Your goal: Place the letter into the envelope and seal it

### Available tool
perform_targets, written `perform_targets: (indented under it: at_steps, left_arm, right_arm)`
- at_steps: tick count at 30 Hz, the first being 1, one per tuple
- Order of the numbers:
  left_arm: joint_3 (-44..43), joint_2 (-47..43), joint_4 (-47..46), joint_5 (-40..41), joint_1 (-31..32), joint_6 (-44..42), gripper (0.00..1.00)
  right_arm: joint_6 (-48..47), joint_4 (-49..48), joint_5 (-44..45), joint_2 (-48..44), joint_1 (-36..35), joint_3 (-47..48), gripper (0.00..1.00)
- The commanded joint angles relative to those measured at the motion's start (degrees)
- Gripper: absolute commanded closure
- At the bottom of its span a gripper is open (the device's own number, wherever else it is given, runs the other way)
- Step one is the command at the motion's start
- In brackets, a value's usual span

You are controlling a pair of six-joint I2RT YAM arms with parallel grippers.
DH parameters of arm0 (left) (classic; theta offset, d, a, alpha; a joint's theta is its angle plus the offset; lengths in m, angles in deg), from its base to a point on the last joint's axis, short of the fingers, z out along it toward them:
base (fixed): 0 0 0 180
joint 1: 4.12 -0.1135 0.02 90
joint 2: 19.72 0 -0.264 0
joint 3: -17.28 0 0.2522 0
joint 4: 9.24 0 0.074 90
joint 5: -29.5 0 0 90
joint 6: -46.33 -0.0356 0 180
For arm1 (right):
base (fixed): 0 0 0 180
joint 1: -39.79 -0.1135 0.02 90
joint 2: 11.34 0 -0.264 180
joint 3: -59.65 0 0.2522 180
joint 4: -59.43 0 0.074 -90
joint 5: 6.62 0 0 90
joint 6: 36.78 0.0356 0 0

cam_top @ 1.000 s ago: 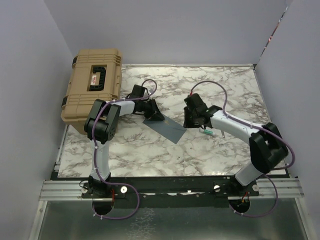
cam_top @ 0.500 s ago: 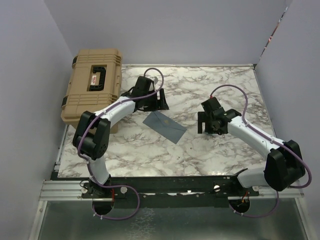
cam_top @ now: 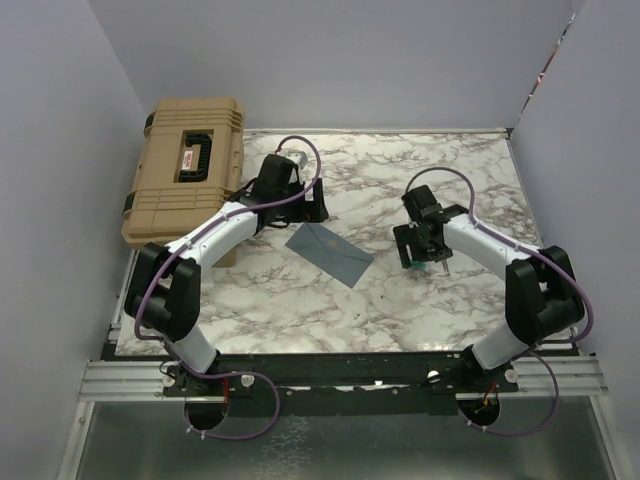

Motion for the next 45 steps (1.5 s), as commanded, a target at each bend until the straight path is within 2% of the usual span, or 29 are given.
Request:
perform_targets:
  at_steps: [1, 6, 15, 19, 24, 28, 33, 39, 42, 45]
  left_arm:
    - [1.71, -4.15, 1.56, 2.14, -0.60, -2.09, 0.01]
    - [2.74, -5.10, 1.58, 0.63, -1.47, -1.62, 0.01]
    - [3.16, -4.26, 0.58, -2.72, -1.67, -0.41, 0.01]
    - [3.16, -4.44, 0.55, 0.10, -1.79, 1.34, 0.01]
    - [3.37, -5.56, 0.50, 1.65, -2.10, 1.98, 0.01]
    - [4.43, -6.77, 0.14, 1.45, -2.10, 2.64, 0.01]
    - [5.80, -8.31, -0.12, 0.07, -2.11, 3.26, 0.01]
    - [6.55, -9.54, -1.23, -1.98, -2.09, 3.69, 0.01]
    - [6.28, -9.68, -2.79, -5.63, -2.11, 4.31, 0.01]
    - [6.04, -9.96, -5.36, -11.78, -1.98, 4.71, 0.01]
  right_arm:
    - [-8.24, -1.14, -3.16, 3.05, 0.17, 3.50, 0.24]
    - [-13.63, -1.83, -4.01, 7.28, 0.18, 3.57, 0.35]
    - [-18.36, -1.13, -10.62, 8.20, 0.66, 2.45, 0.56]
    - [-18.79, -0.48, -10.90, 7.95, 0.66, 1.15, 0.57]
    - [-20.33, 0.32, -13.90, 7.55, 0.70, 0.37, 0.49]
    - [-21.14, 1.25, -15.16, 8.21, 0.79, -0.27, 0.49]
    - [-22.21, 2.62, -17.78, 8.44, 0.97, 0.02, 0.58]
    - [-19.86, 2.15, -13.87, 8.46, 0.97, 1.70, 0.89]
    - [-17.73, 0.70, -14.38, 6.24, 0.89, 2.63, 0.96]
    - [-15.17, -2.30, -19.04, 1.18, 0.89, 2.75, 0.97]
